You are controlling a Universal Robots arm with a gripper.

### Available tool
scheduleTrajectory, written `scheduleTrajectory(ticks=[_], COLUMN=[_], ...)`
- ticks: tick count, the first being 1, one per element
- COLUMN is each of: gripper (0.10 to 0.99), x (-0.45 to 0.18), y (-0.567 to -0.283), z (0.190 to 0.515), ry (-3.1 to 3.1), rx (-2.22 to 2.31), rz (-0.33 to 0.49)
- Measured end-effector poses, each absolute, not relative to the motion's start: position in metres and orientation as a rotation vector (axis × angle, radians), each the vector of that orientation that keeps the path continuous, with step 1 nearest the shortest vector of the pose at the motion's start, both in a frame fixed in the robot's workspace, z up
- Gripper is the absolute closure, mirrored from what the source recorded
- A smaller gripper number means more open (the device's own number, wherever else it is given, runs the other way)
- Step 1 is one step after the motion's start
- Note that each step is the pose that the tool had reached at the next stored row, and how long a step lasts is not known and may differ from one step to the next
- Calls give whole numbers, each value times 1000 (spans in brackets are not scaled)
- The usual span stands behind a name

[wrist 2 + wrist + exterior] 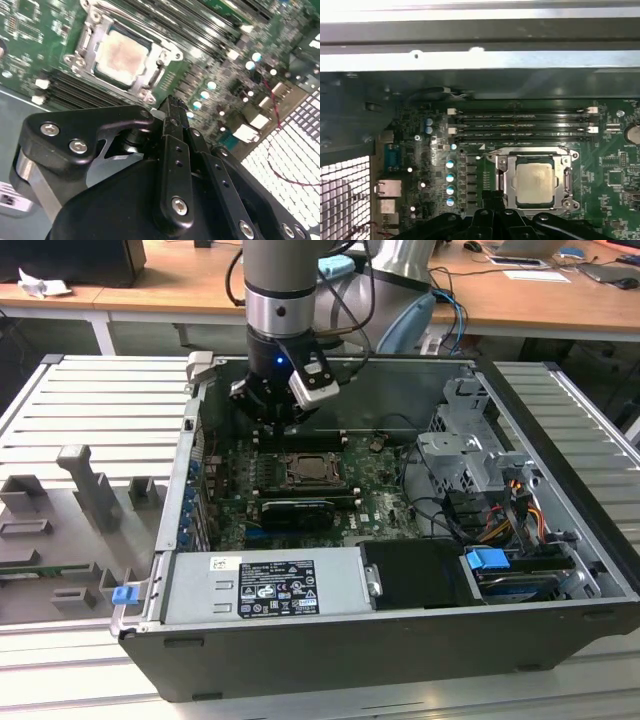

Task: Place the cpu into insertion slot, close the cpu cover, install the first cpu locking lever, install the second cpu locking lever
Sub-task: 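Install the first cpu locking lever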

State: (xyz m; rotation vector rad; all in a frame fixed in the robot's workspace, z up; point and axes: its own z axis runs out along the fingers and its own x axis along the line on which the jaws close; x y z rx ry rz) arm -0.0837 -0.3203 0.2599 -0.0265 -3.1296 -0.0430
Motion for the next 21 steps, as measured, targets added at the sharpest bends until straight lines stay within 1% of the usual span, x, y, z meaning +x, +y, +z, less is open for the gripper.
scheduleTrajectory(ticks=[21], gripper=[980], x=[-94], y=[-320], z=[259], ry=[-3130], rx=[-26], rz=[-43])
